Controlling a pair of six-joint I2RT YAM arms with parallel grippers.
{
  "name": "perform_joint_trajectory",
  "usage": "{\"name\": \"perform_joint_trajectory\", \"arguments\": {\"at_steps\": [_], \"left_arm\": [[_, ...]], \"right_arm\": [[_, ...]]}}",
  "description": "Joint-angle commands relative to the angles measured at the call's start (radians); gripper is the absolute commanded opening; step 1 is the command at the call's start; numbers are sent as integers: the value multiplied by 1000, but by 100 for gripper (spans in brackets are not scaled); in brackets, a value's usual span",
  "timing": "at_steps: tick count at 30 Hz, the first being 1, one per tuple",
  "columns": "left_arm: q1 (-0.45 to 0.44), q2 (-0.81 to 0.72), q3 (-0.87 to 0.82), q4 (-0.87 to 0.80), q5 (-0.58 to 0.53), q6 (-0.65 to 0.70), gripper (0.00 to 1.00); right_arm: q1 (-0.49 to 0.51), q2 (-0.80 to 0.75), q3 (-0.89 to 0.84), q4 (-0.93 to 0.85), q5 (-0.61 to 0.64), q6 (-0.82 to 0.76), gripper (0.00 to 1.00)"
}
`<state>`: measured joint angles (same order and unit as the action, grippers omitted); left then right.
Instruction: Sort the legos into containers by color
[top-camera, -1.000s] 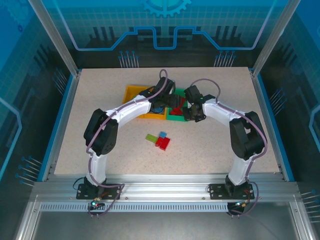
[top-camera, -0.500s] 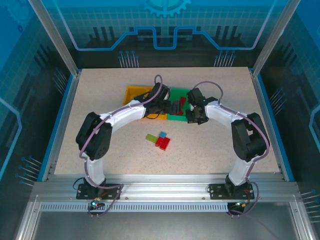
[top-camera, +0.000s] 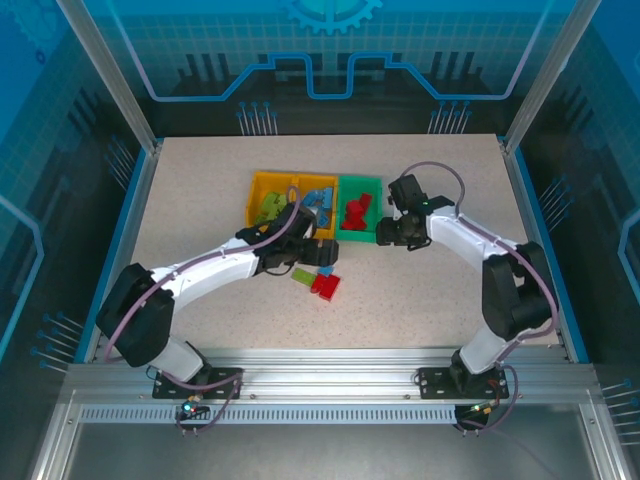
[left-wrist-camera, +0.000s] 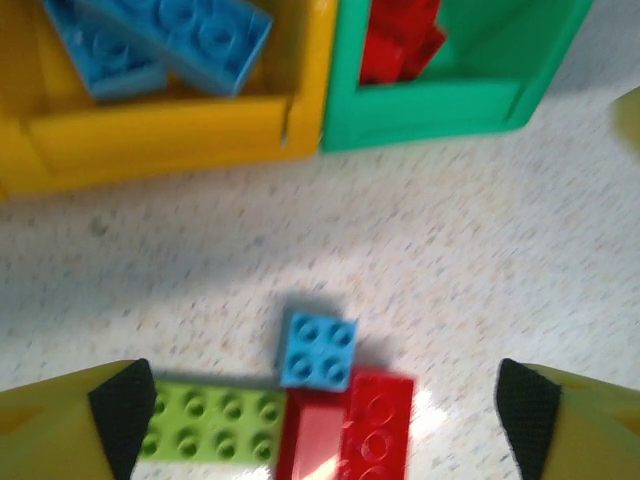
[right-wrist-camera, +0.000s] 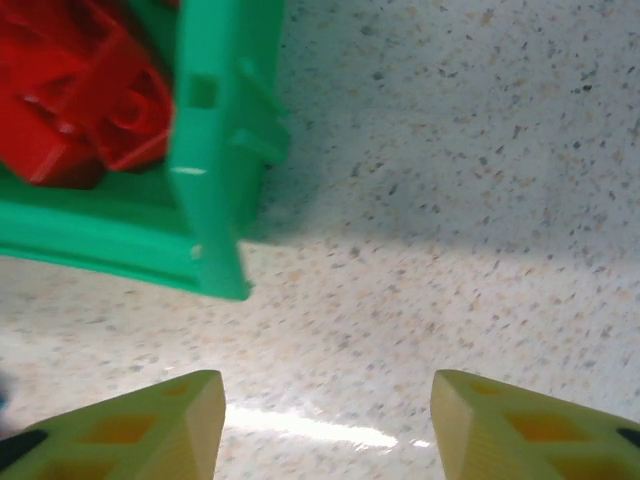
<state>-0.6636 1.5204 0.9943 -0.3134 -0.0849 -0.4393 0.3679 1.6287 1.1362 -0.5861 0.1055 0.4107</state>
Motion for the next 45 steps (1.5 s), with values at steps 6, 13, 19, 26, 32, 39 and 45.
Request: {"name": "perform_joint_trajectory", "arguments": {"at_steps": [6,13,19,26,32,39,45], "left_arm": [[-47,-8,-68,-43,16,32,77],[-61,48,-66,-36,35,47,69],[-71,109,-48,-39,37,60,64],[-77,151,-31,-33,40,63,60],[-77,170,-23,-32,44,57,47],[-77,168,-23,-36,42,53,39],[-77,155,-29,-30,47,39,25]], "right_arm": [[68,-137,-111,-14,-42,141,63],[68,-145,-128,-29,-40,153,64],[66,-144,-127,-31,-36,160,63],[65,-142,-132,-35,-26,167,64],[61,-137,-137,-36,-28,171,64],[55,-142,-138,-40,-24,168,64],[52,-147,-144,-41,-23,170,64]]}}
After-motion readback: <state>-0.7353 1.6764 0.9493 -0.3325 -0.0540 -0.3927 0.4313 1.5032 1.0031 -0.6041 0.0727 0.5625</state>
